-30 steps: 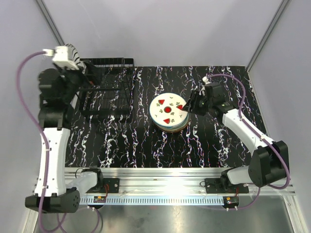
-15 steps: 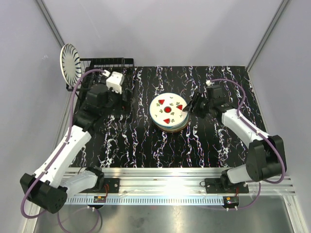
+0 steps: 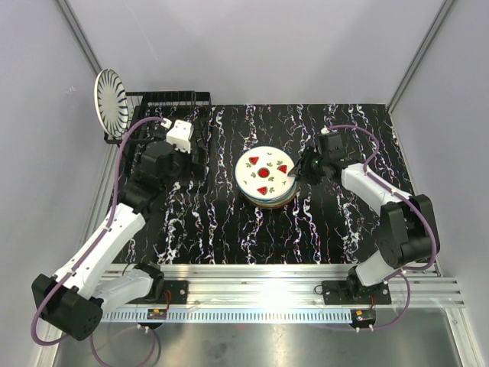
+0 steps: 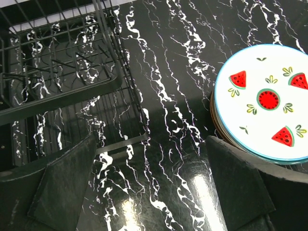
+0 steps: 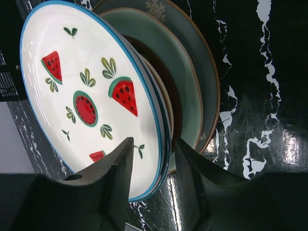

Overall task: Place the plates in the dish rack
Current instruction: Grab a plate with the left arm

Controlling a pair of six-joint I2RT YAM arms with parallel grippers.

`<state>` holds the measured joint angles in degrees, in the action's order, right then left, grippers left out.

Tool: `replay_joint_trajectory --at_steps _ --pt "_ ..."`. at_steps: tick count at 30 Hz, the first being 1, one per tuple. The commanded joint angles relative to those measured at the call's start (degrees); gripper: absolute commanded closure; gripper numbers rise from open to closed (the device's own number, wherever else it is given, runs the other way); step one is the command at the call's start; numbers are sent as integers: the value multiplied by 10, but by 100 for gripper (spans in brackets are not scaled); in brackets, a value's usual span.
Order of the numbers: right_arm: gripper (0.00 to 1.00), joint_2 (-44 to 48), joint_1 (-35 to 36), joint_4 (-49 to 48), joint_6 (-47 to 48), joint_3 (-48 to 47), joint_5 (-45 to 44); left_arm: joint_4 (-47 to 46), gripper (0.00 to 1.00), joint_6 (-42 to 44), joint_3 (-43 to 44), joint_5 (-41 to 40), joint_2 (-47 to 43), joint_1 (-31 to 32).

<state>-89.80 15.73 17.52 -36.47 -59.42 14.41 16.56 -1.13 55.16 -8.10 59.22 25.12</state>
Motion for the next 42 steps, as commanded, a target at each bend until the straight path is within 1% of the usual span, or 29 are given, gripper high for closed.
replay_joint_trajectory --at_steps 1,2,3,9,14,16,19,23,28,30,32,34,37,42 --pt "55 0 -2 17 -8 -30 -30 -31 1 1 11 -31 -10 5" --pt "56 1 -2 19 -6 -30 -31 -30 1 1 11 -32 -10 6" --pt "59 1 -1 21 -6 -30 -31 -29 1 2 10 -33 -10 8" --pt "63 1 -2 18 -4 -23 -26 -22 1 6 14 -46 -8 13" --pt "76 0 -2 18 -4 -22 -28 -19 1 8 14 -48 -6 16" --pt "78 2 -2 21 -3 -24 -31 -17 1 8 14 -54 -6 17" --pt "87 4 -1 31 2 -27 -35 -14 1 8 16 -57 -5 18" --pt "90 5 -2 46 7 -35 -40 -11 1 8 17 -56 -4 19" --pt "89 11 -1 74 20 -48 -58 -8 1 8 19 -57 -2 20" --pt "85 14 -2 82 24 -55 -62 -7 1 8 19 -57 -2 21" --pt "84 13 -2 100 28 -61 -73 -5 1 7 21 -56 0 22" --pt "85 3 -1 117 35 -69 -76 -1 1 8 22 -55 2 21" --pt "91 -5 -2 122 40 -68 -73 0 1 8 24 -54 6 22" --pt "91 -6 -1 128 46 -69 -72 3 1 8 24 -54 9 23"
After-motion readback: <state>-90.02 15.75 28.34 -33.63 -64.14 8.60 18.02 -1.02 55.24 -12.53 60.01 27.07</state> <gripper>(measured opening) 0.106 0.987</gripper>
